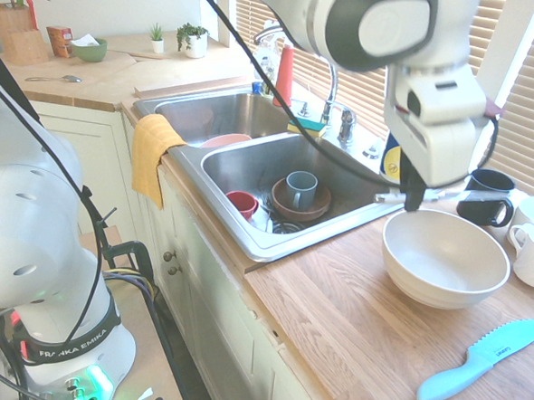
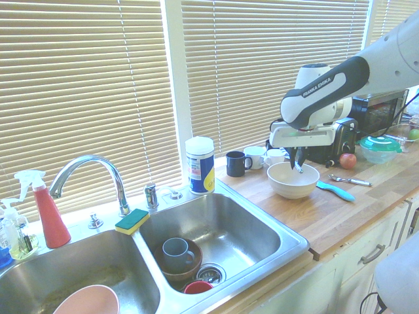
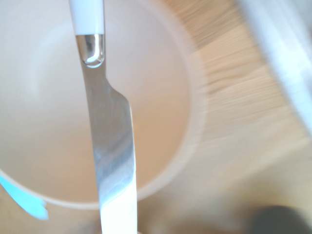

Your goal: Put the knife into the sink

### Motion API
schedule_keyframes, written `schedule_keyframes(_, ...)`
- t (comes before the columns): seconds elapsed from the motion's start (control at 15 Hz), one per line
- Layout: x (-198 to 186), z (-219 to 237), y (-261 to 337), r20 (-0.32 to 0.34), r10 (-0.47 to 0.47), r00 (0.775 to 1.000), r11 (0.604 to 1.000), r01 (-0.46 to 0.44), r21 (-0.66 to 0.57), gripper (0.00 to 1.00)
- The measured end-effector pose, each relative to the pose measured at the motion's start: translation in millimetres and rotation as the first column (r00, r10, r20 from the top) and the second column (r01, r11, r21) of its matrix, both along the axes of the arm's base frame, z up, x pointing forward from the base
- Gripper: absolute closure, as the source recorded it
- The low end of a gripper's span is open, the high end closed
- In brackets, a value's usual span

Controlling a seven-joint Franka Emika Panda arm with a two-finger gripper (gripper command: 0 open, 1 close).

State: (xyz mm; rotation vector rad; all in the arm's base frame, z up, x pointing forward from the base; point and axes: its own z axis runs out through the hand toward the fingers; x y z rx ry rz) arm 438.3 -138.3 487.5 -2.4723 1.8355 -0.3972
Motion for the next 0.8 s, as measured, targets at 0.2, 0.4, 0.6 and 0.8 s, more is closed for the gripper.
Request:
schedule_keyframes(0.2, 2, 24, 88, 0.003, 0.183, 0.983, 0.983, -0.182, -0.024, 1.0)
schedule_keyframes(0.4, 16, 1, 159, -0.019, 0.326, 0.945, 0.945, -0.326, -0.012, 1.0)
schedule_keyframes(0.6, 33, -58, 196, -0.024, 0.38, 0.925, 0.925, -0.381, -0.012, 1.0)
schedule_keyframes(0.8, 42, -108, 223, -0.049, 0.383, 0.922, 0.923, -0.384, -0.012, 1.0)
